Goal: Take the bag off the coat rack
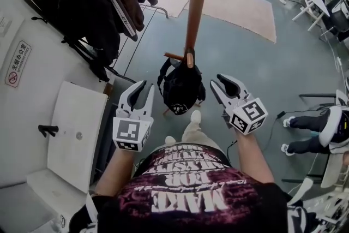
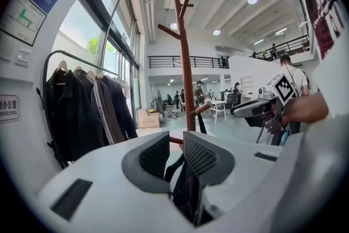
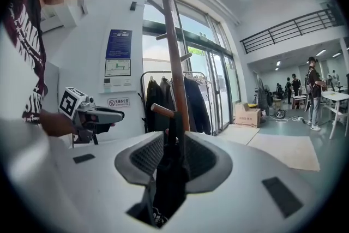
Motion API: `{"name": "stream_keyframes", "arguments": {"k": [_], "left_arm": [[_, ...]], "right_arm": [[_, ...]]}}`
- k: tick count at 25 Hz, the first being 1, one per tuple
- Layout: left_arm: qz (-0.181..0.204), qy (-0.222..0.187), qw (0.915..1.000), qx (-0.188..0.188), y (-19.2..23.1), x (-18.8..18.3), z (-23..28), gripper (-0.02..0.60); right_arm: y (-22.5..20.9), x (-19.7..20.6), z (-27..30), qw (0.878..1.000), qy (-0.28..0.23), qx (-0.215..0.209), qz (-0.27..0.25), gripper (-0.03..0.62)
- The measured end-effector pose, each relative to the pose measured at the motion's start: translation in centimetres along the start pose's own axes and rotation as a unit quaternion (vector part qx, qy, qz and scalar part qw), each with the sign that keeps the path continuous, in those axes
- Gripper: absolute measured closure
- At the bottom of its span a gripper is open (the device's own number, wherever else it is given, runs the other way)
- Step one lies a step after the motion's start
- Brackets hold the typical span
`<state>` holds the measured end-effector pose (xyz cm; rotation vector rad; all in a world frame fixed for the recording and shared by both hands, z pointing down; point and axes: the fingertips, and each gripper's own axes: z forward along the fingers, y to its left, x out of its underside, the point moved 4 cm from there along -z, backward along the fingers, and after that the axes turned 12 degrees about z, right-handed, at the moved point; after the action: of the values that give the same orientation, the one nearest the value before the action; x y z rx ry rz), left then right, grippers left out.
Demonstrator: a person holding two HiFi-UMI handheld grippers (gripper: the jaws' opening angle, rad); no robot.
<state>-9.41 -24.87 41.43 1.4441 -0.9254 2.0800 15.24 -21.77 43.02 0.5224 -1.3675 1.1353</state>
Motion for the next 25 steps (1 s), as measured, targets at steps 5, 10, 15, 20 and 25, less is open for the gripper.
{"name": "stream_keyframes", "arguments": {"k": [5, 10, 15, 20, 25], "left_arm": [[-0.002, -0.007, 1.0000, -0.006, 0.4, -1.0, 2.4, 0.515], [-0.005, -0.010, 0.9999, 0.007, -0.4, -0.9, 4.7, 0.515], [-0.006, -0.008, 0.9996, 0.027, -1.8, 0.0, 7.2, 0.515], [-0.034, 0.002, 0.9981, 0.051, -3.0, 1.5, 9.8, 0.515], [-0.025, 0.016, 0.9974, 0.066, -4.3, 3.1, 12.3, 0.515]], "right_arm": [[-1.1, -0.7, 2.5, 1.000, 0.014, -0.026, -0.008, 0.468], [-2.3, -0.4, 4.1, 0.999, 0.030, -0.041, -0.002, 0.468], [-3.6, 0.4, 5.5, 0.997, 0.052, -0.052, -0.002, 0.468], [-4.0, 1.6, 7.3, 0.995, 0.075, -0.070, -0.005, 0.468], [-3.9, 3.4, 8.9, 0.991, 0.100, -0.093, -0.011, 0.468]]}}
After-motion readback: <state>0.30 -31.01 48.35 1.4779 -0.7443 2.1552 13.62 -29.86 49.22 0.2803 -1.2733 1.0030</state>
